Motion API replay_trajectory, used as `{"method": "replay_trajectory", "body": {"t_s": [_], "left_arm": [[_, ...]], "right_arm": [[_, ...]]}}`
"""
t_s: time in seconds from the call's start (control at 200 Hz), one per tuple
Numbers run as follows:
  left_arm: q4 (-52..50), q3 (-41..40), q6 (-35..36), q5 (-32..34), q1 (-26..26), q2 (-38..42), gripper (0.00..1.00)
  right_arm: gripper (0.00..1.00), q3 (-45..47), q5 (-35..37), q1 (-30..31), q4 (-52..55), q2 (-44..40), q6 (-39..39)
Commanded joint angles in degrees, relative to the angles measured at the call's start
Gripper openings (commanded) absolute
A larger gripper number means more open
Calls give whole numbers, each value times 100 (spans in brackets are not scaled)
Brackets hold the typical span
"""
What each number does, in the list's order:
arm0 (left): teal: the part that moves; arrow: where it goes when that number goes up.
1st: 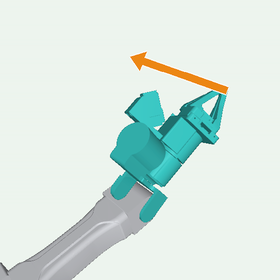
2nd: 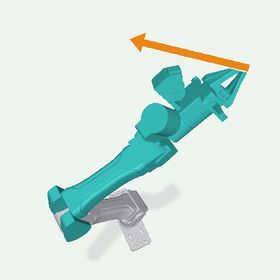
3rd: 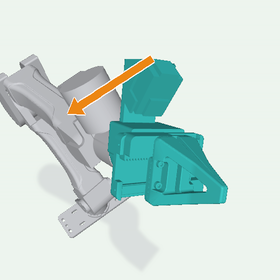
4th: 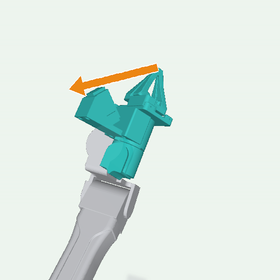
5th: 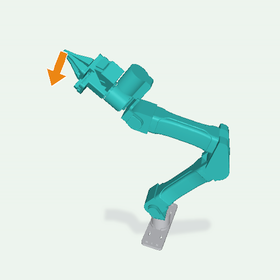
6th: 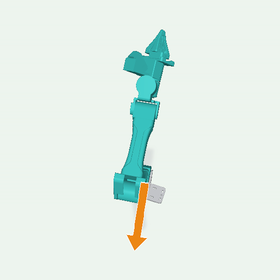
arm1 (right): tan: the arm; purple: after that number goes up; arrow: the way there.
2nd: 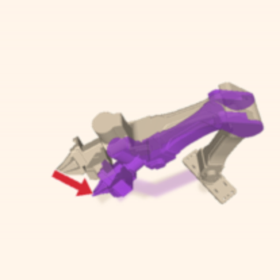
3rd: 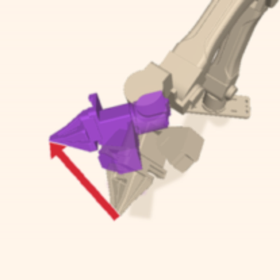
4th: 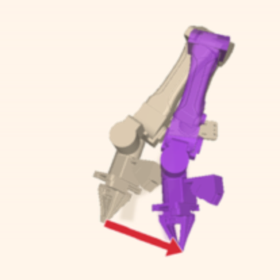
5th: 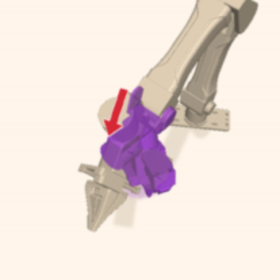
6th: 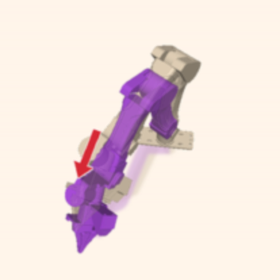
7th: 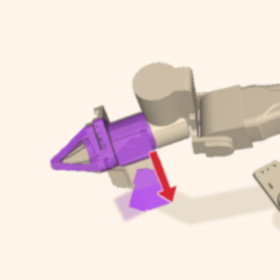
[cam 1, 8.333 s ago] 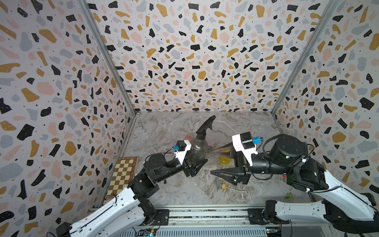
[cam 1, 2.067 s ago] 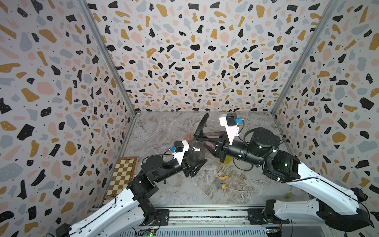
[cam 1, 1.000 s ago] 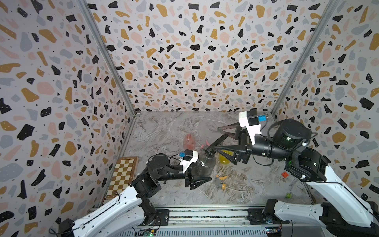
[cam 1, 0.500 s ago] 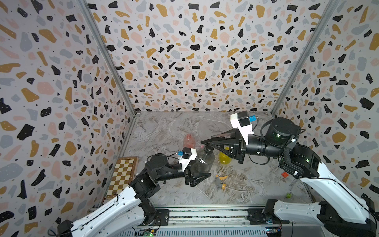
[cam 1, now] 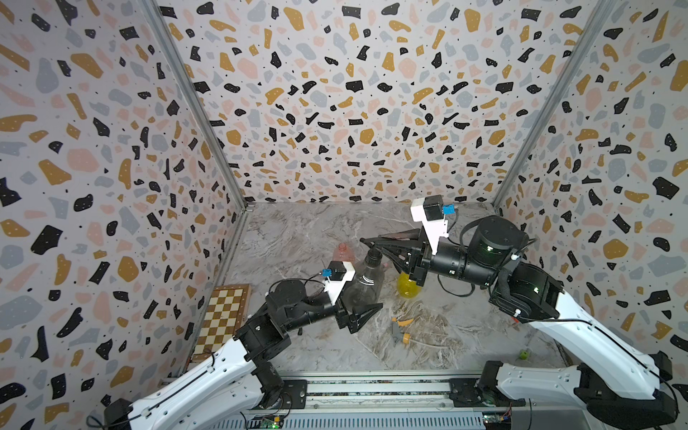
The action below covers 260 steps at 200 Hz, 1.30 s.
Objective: Attach spray nozzles to spray bottles
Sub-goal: Screw the spray nozzle on the spray bottle, then place the spray bottle at the center of the board.
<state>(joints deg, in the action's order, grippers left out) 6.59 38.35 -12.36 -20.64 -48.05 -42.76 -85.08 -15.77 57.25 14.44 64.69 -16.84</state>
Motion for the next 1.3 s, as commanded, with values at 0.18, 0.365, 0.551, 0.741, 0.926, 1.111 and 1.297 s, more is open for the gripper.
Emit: {"method": "replay_trajectory", "body": {"t_s": [0.18, 0.365, 0.551, 0.741, 0.926, 1.111, 1.297], "left_arm": [[524, -92, -248, 712, 15, 364, 99], [419, -261, -332, 1349, 13, 723, 99], [140, -400, -398, 2281, 11, 1240, 99], [264, -687, -642, 2549, 14, 1665, 99], [187, -754, -696, 2555, 13, 1744, 99], [311, -942, -772, 2557, 12, 1841, 99], [303, -1016, -790, 2583, 15, 1888, 99]], "right_arm": [[0, 283, 411, 68, 176, 98, -82], [0, 620, 546, -237, -69, 98, -98], [0, 1198, 591, -869, -745, 163, -93], [0, 1753, 1042, -1408, -1820, 481, 131], [0, 1811, 1218, -2286, -2755, 1162, 190], [0, 1391, 1397, -2900, -3154, 2197, 240], [0, 1068, 1207, -3346, -3588, 3132, 414]]}}
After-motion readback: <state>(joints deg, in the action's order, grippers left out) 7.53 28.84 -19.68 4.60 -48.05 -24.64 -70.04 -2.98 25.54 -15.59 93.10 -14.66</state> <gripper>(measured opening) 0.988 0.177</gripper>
